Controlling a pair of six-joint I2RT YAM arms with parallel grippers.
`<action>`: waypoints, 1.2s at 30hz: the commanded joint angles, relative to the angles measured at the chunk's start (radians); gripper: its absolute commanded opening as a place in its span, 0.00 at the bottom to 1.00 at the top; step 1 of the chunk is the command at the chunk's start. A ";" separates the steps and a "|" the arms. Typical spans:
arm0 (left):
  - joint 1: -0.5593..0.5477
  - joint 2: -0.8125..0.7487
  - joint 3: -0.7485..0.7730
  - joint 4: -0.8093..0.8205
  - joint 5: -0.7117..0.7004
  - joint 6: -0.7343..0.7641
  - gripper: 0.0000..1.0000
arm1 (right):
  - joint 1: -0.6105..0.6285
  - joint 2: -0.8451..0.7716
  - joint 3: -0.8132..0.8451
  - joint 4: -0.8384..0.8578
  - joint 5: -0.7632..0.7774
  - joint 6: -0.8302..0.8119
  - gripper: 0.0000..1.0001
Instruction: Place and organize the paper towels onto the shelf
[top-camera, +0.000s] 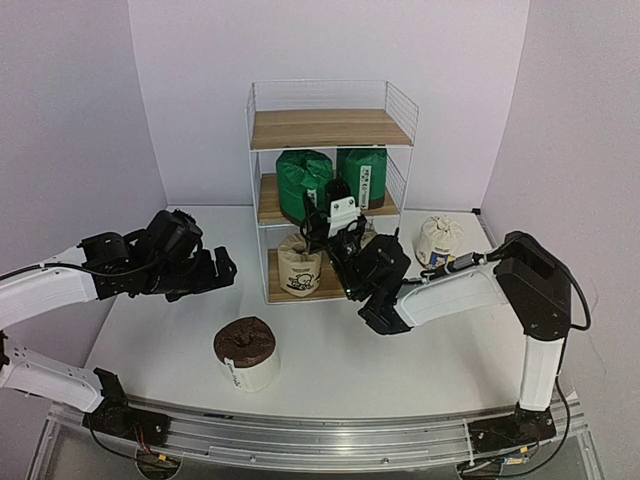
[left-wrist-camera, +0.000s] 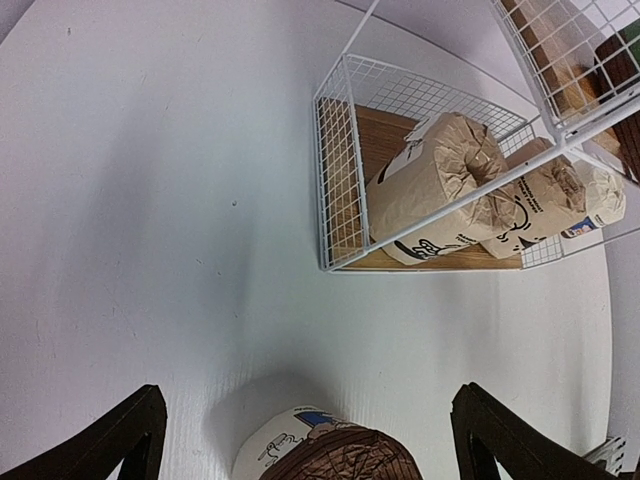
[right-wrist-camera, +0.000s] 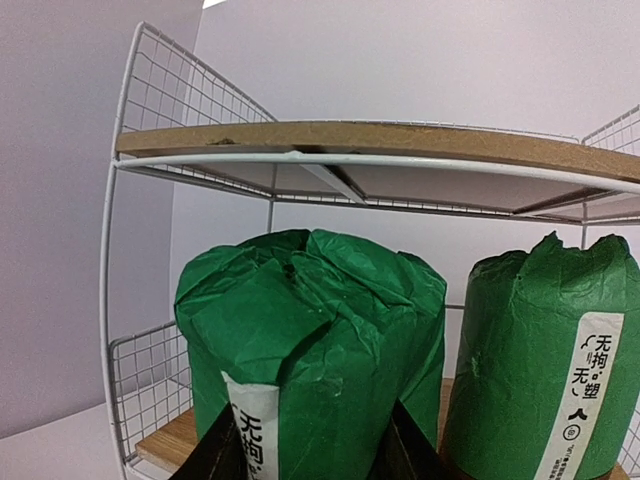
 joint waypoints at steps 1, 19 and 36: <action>0.004 0.006 0.017 0.039 0.006 -0.002 1.00 | 0.009 0.036 0.083 0.015 0.081 -0.024 0.38; 0.004 0.010 0.011 0.047 0.000 0.000 1.00 | 0.011 0.121 0.258 -0.109 0.109 0.016 0.39; 0.004 -0.012 0.008 0.020 0.001 0.004 1.00 | 0.012 0.224 0.384 -0.118 0.142 -0.027 0.49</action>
